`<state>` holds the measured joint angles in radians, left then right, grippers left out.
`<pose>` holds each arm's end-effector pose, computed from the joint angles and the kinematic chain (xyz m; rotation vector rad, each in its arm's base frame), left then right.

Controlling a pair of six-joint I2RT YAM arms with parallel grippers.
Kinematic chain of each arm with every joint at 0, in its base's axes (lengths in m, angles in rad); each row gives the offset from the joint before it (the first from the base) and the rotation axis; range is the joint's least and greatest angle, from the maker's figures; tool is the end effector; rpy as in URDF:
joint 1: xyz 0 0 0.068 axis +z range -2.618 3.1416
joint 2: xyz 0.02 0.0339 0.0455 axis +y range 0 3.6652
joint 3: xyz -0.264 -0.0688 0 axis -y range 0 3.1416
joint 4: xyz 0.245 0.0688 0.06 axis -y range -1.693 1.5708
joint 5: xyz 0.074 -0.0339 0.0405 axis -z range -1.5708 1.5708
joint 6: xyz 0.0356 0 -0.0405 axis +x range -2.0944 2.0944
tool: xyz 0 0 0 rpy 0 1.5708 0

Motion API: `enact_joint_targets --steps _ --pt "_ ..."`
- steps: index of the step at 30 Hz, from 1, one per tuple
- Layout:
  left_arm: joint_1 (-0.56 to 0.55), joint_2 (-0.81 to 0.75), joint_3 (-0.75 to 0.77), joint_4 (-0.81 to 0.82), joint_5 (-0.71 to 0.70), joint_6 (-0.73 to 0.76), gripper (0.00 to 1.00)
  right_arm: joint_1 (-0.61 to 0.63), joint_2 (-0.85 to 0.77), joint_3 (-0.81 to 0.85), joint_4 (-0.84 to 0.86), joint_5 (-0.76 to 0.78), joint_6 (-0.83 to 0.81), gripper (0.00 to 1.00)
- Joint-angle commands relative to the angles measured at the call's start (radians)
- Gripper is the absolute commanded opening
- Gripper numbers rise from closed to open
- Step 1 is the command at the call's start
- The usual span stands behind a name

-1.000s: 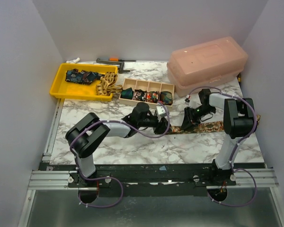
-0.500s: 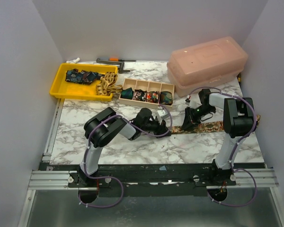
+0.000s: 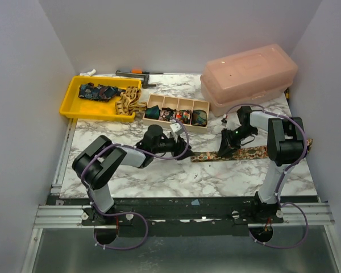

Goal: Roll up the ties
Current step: Roll the tie at the center of the board.

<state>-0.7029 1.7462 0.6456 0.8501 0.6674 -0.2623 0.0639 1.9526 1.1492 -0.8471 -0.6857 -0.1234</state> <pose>0.2370 -0.2297 0.1569 0.9113 1.7369 -1.2640 0.3215 0.0432 0.1226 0.2305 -2.8968 -1.0402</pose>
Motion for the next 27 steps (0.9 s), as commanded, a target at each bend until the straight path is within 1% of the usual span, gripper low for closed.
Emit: enact_joint_targets --steps 1,4,6,8,11,13,14,15,17,19,21,24,25,27 --pt "0.044 0.021 -0.012 -0.068 0.022 -0.157 0.48 0.022 0.05 -0.013 0.056 0.166 -0.045 0.18" --pt "0.042 0.053 -0.019 -0.051 0.025 -0.212 0.52 0.027 0.046 -0.009 0.048 0.174 -0.047 0.19" --pt "0.042 0.059 -0.028 -0.04 0.008 -0.229 0.54 0.027 0.03 -0.006 0.037 0.165 -0.052 0.22" --pt "0.043 0.06 -0.037 -0.018 0.002 -0.231 0.54 0.027 -0.001 0.003 0.024 0.157 -0.052 0.29" --pt "0.052 0.065 -0.042 -0.009 0.0 -0.275 0.53 0.027 -0.063 0.044 -0.03 0.124 -0.072 0.46" --pt "0.057 0.073 -0.047 0.009 0.016 -0.318 0.52 0.027 -0.112 0.063 -0.063 0.101 -0.083 0.54" --pt "0.058 0.077 -0.046 0.014 0.027 -0.334 0.51 0.026 -0.133 0.071 -0.081 0.086 -0.095 0.55" --pt "0.058 0.081 -0.044 0.015 0.031 -0.349 0.51 0.027 -0.153 0.08 -0.092 0.069 -0.099 0.55" --pt "0.06 0.093 -0.036 0.01 0.042 -0.372 0.51 0.027 -0.178 0.089 -0.09 0.016 -0.093 0.5" --pt "0.06 0.111 -0.014 -0.006 0.048 -0.393 0.52 0.028 -0.169 0.103 -0.087 -0.057 -0.074 0.46" --pt "0.06 0.134 0.009 -0.031 0.048 -0.42 0.53 0.033 -0.143 0.102 -0.072 -0.128 -0.054 0.36" --pt "0.059 0.164 0.032 -0.052 0.041 -0.454 0.53 0.062 -0.091 0.084 -0.041 -0.168 -0.023 0.24" --pt "0.06 0.171 0.037 -0.059 0.038 -0.459 0.53 0.071 -0.072 0.079 -0.034 -0.175 -0.018 0.21" --pt "0.06 0.183 0.051 -0.077 0.038 -0.467 0.53 0.087 -0.053 0.064 -0.004 -0.177 -0.006 0.19"
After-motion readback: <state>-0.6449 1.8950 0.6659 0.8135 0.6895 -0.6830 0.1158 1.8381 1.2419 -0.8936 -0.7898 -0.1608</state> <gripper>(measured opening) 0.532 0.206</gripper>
